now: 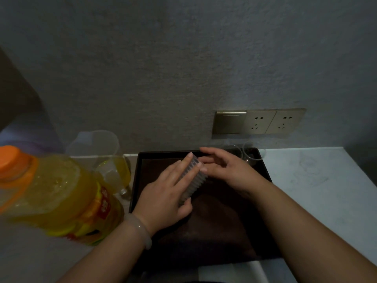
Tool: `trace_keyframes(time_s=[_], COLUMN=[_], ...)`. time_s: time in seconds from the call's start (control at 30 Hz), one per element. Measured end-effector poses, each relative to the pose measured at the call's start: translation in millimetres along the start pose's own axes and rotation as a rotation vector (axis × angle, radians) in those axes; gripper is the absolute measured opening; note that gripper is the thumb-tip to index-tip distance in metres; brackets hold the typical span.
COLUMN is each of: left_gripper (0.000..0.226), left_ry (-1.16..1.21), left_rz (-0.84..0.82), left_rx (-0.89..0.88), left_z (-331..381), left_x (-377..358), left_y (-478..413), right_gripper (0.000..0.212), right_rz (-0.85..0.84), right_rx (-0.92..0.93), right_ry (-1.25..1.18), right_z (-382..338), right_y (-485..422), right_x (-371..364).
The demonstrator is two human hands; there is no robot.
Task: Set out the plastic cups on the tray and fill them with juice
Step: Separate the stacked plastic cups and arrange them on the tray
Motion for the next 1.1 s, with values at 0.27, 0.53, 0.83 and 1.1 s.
trace_keyframes(time_s=[0.27, 0.53, 0.83, 1.1], left_gripper=[0.083, 0.084, 0.083, 0.091], left_ry=[0.034, 0.04, 0.053, 0.079], left_rz=[0.021, 0.022, 0.032, 0.01], left_rx=[0.009, 0.055, 0.134, 0.153], left_z=[-3.6, -9.6, -8.2, -9.6], left_x=[4.1, 0.0, 4.2, -1.6], left_y=[2.1, 11.0, 11.9, 11.1], right_gripper=[0.05, 0.049, 0.073, 0.081], right_rz=[0.018, 0.447, 0.421, 0.329], right_rx=[-0.006, 0.119, 0.198, 0.165], right_ry=[-0.153, 0.018, 0.798, 1.027], right_z=[2.6, -19.1, -8.9, 19.5], right_y=[-5.3, 3.1, -14.7, -34.9], right_x=[-10.2, 10.5, 12.4, 7.5])
Point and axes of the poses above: each hand's wrist, its own y-axis away from the middle knuckle, its own x-axis out of the back of the hand, z = x × y, the point moved 2 cm from there along -y, towards the middle knuckle, and after that the axes turned 8 degrees about y, right-handed, at the moved point
